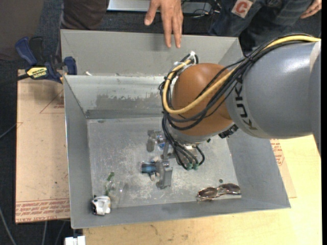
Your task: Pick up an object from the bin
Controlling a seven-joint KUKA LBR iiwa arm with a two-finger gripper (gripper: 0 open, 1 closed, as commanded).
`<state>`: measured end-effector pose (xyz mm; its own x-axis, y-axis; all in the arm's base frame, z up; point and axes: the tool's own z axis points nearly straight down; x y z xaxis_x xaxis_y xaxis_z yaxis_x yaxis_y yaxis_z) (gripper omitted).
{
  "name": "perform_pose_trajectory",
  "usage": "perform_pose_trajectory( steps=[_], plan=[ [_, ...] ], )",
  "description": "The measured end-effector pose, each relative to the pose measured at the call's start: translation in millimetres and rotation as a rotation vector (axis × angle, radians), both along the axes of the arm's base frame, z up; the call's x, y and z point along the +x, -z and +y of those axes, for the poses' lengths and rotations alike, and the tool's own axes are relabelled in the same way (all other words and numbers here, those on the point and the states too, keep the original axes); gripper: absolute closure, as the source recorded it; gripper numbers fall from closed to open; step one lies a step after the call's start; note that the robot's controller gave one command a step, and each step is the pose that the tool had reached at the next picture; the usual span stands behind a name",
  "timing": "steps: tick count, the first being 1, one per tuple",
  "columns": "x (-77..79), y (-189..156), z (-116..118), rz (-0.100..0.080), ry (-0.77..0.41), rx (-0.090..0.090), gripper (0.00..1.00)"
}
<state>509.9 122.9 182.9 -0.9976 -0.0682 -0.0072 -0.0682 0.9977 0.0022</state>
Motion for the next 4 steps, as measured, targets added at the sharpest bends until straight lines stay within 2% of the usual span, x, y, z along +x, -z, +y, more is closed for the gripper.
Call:
perform_pose_trajectory(
  steps=[1, 2, 3, 4],
  plan=[
    [-9.8, 54.1, -37.6, 0.005, -0.049, -0.001, 0.00],
    [-8.4, 67.0, -46.9, 0.012, -0.097, -0.004, 0.00],
    [27.3, 89.7, 2.7, 0.001, -0.174, -0.002, 0.00],
    [10.8, 103.8, 21.4, 0.005, -0.206, -0.001, 0.00]
  ],
)
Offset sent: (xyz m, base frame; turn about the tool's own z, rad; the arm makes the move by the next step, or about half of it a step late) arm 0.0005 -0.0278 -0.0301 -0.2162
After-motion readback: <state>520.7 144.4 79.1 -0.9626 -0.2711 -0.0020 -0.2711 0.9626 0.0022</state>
